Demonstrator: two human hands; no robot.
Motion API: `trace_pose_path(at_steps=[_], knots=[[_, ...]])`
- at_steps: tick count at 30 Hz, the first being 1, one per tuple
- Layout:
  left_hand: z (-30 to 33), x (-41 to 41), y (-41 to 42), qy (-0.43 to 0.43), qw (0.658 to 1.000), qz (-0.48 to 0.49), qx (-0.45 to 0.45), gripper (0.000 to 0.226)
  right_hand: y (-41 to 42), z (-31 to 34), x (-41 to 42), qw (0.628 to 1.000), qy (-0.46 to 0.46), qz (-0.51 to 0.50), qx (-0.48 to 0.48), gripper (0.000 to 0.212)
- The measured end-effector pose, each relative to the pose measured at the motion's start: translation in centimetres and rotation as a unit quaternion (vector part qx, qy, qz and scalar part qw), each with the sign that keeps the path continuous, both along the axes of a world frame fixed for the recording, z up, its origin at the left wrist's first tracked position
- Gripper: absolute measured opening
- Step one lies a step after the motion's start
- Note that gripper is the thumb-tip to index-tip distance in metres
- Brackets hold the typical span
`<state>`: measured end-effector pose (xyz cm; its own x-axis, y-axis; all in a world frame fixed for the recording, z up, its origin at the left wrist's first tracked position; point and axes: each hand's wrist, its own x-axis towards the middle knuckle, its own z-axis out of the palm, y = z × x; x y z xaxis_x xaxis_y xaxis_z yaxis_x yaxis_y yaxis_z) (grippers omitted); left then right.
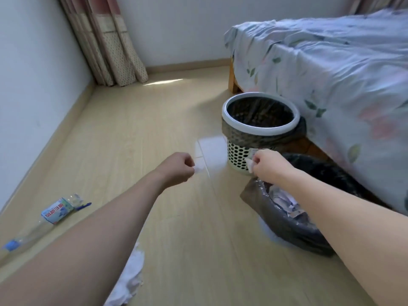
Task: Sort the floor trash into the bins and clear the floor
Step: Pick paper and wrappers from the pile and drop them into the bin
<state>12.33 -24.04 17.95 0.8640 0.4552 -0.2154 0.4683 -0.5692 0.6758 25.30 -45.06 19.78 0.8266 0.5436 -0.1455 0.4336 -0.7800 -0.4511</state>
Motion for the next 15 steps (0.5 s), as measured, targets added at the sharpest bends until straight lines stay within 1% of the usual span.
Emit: trace_pose_path(at_steps=[2,4,6,8,11,13,15], knots=[[3.3,3.1,-3.2,-0.044,0.998,-0.03,-0.021,0.007,-3.2,2.8,2.6,0.998,-0.02,-0.053,0.015,0.029],[5.4,6.1,-6.5,-0.071,0.995,-0.061,-0.035,0.007,-6.0,3.7,4.3,0.997,-0.026,-0.079,0.002,0.03],[6.0,8.9,-9.8,-0.078,0.993,-0.084,-0.027,0.008,-8.5,3.2,5.6,0.995,-0.005,-0.093,-0.022,0.029],[5.1,11.5,-13.2,-0.068,0.992,-0.104,0.0,0.006,-10.7,1.4,6.7,0.993,0.023,-0.103,-0.052,0.03],[1.7,14.8,-18.1,-0.023,0.988,-0.147,0.034,0.005,-12.9,-1.5,7.7,0.988,0.057,-0.106,-0.093,0.011],[-0.9,15.7,-21.0,0.045,0.976,-0.198,0.08,0.007,-13.8,-3.0,7.7,0.982,0.081,-0.104,-0.133,0.014],[-2.7,16.0,-22.8,0.113,0.957,-0.24,0.118,0.022,-14.2,-3.5,7.9,0.97,0.101,-0.092,-0.2,0.022]])
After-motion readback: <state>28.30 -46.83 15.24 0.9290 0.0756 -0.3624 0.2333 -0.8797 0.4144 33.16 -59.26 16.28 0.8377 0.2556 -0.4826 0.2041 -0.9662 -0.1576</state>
